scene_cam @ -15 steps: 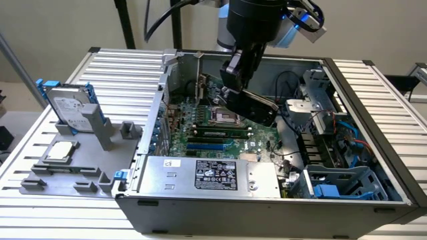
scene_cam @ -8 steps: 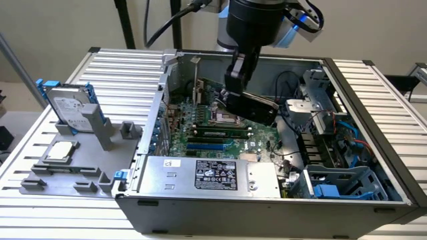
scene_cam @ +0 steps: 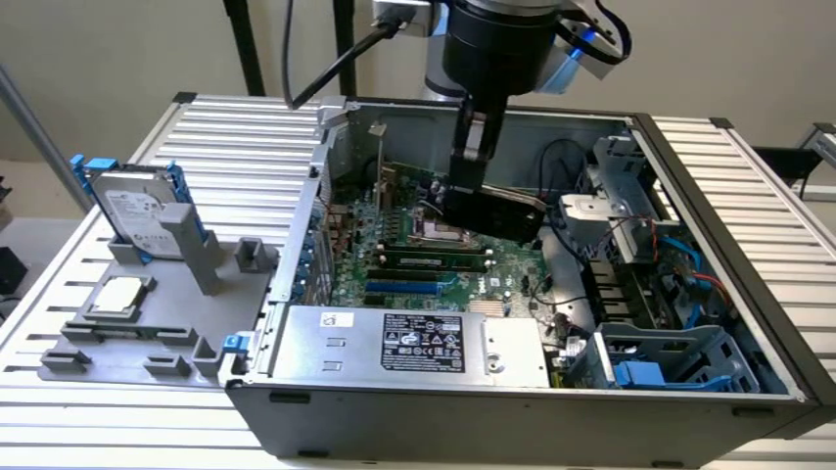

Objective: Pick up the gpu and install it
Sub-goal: 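Insert the gpu into the slot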

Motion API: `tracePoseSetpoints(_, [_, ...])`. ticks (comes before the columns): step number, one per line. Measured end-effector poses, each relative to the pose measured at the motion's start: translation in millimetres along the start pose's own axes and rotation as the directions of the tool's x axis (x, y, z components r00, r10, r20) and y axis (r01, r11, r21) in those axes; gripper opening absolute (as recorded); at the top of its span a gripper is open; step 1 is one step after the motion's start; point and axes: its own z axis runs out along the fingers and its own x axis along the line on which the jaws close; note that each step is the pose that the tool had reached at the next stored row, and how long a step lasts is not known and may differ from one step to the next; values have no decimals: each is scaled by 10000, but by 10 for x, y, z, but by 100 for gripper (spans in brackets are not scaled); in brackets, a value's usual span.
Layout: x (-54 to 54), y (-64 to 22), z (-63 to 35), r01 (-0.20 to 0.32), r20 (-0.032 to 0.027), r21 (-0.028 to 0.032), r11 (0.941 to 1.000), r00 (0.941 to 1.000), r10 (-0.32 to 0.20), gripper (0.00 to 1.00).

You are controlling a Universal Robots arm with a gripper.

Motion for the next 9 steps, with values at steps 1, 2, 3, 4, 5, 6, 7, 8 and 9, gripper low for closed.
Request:
tracePoseSetpoints(1, [0,0,8,146,-7,18,9999,9999,-146,27])
tracePoseSetpoints(2, [0,0,15,254,-19,40,9997,9997,-254,27])
tracePoseSetpoints(3, [0,3,21,330,-42,54,9994,9994,-329,27])
tracePoseSetpoints(4, [2,9,29,394,-69,64,9992,9992,-393,27])
tracePoseSetpoints(5, [5,19,38,432,-92,71,9990,9990,-431,27])
tracePoseSetpoints(6, [8,32,48,463,-111,77,9989,9989,-463,27])
tracePoseSetpoints(7, [12,47,59,490,-126,80,9988,9987,-489,27])
tracePoseSetpoints(8, [17,66,69,509,-143,84,9987,9986,-507,27])
tracePoseSetpoints(9, [22,87,79,524,-159,87,9986,9985,-523,27])
